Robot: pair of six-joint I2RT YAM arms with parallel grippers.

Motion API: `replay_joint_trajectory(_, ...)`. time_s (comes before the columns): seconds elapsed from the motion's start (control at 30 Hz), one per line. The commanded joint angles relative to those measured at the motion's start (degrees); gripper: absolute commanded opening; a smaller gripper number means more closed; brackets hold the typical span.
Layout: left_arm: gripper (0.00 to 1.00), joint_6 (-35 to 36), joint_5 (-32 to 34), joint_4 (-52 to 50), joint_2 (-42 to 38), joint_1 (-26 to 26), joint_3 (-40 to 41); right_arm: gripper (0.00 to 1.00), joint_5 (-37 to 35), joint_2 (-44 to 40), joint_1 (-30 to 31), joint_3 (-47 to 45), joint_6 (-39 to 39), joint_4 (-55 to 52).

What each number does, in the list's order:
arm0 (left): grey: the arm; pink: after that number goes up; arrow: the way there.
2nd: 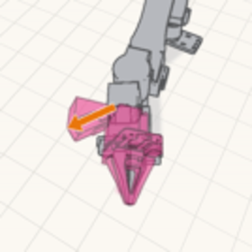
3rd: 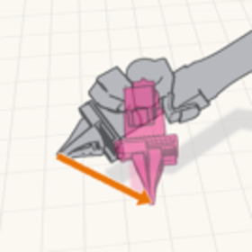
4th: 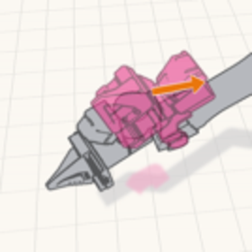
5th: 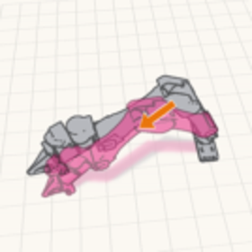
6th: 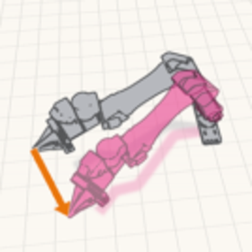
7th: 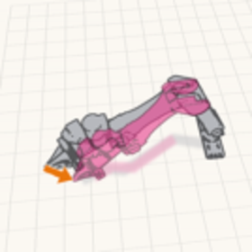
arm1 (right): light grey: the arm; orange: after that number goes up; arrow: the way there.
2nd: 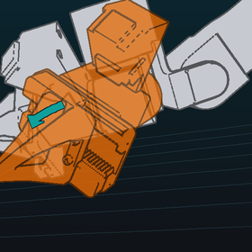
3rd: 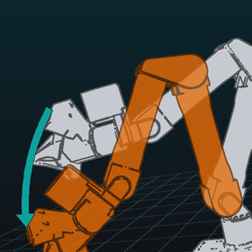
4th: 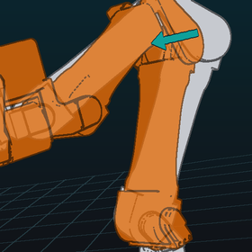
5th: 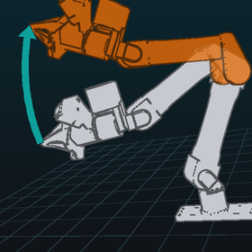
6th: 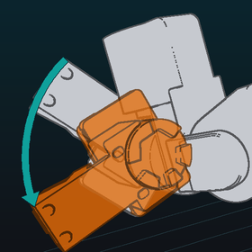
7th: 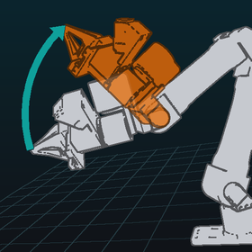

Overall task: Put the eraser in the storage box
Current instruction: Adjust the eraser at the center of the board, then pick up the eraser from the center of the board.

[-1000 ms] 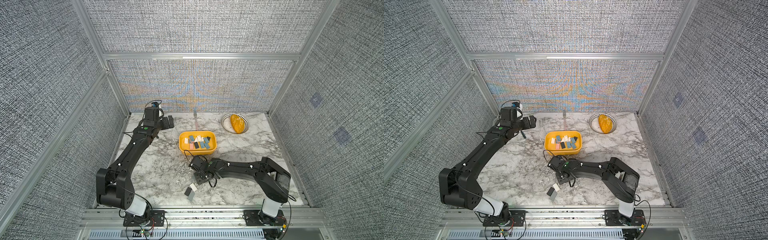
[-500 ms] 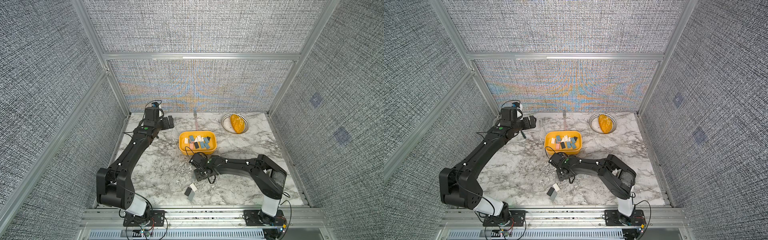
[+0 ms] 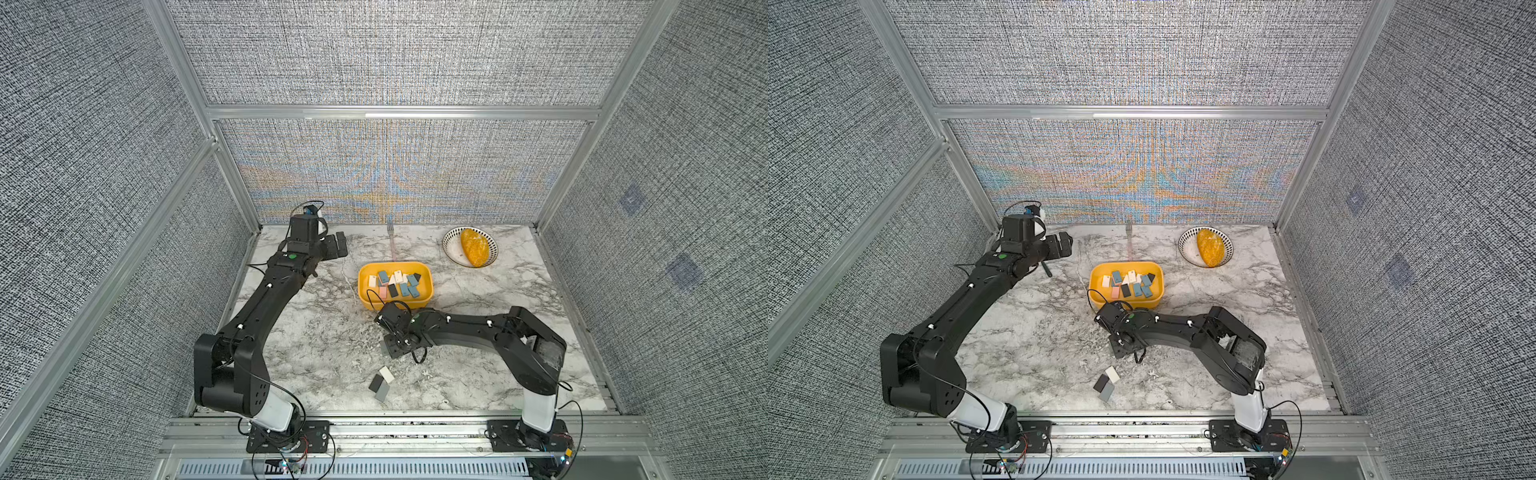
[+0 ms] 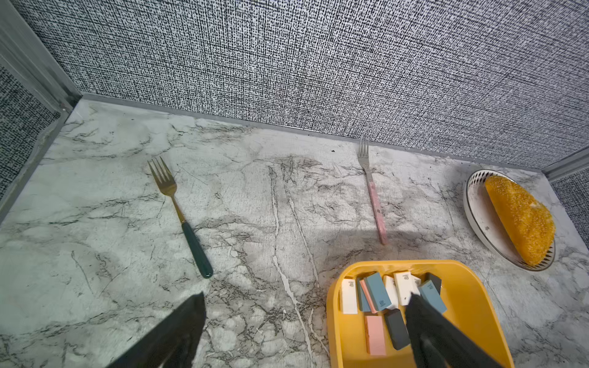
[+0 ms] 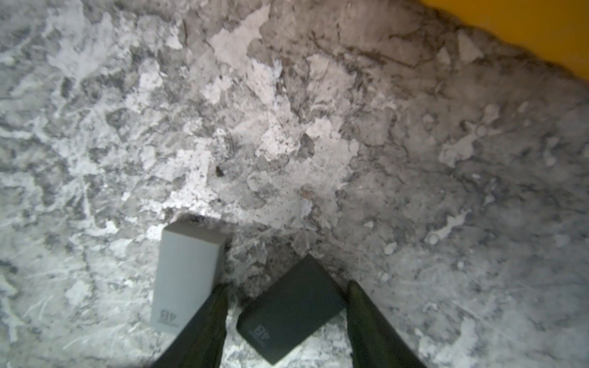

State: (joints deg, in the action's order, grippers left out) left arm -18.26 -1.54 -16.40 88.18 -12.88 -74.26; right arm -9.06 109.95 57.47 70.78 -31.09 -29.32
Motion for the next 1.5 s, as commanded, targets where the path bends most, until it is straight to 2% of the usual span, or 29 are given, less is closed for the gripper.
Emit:
replay_joint_trajectory(0.0, 1.0, 0.1, -0.1, 1.7, 0.1, 0.2, 0.1, 0.59, 1.1, 1.0, 0.1, 0.5, 1.0, 0.0)
replay_joint_trajectory(0.27, 1.0, 0.0, -0.2, 1.8, 0.2, 0.3, 0.1, 0.55, 1.1, 0.9, 0.1, -0.2, 1.2, -0.7)
replay_joint_trajectory(0.67, 1.0, -0.1, -0.4, 1.9, 0.0, 0.3, 0.2, 0.32, 0.2, 1.2, 0.2, -0.6, 1.0, -2.4)
replay_joint_trajectory(1.07, 1.0, -0.2, -0.6, 1.9, -0.4, 0.3, 0.3, 0.38, -0.4, -0.4, 0.4, -0.8, 1.0, -4.0)
replay_joint_trajectory(1.37, 1.0, -0.3, -0.8, 2.1, -0.2, 0.3, 0.3, 0.38, 0.6, 0.0, 1.4, -0.8, 0.9, -4.7)
replay_joint_trajectory(1.47, 1.0, -0.2, -0.7, 2.1, -0.3, 0.3, 0.3, 0.33, 1.1, 0.2, 1.4, -0.9, 1.1, -4.4)
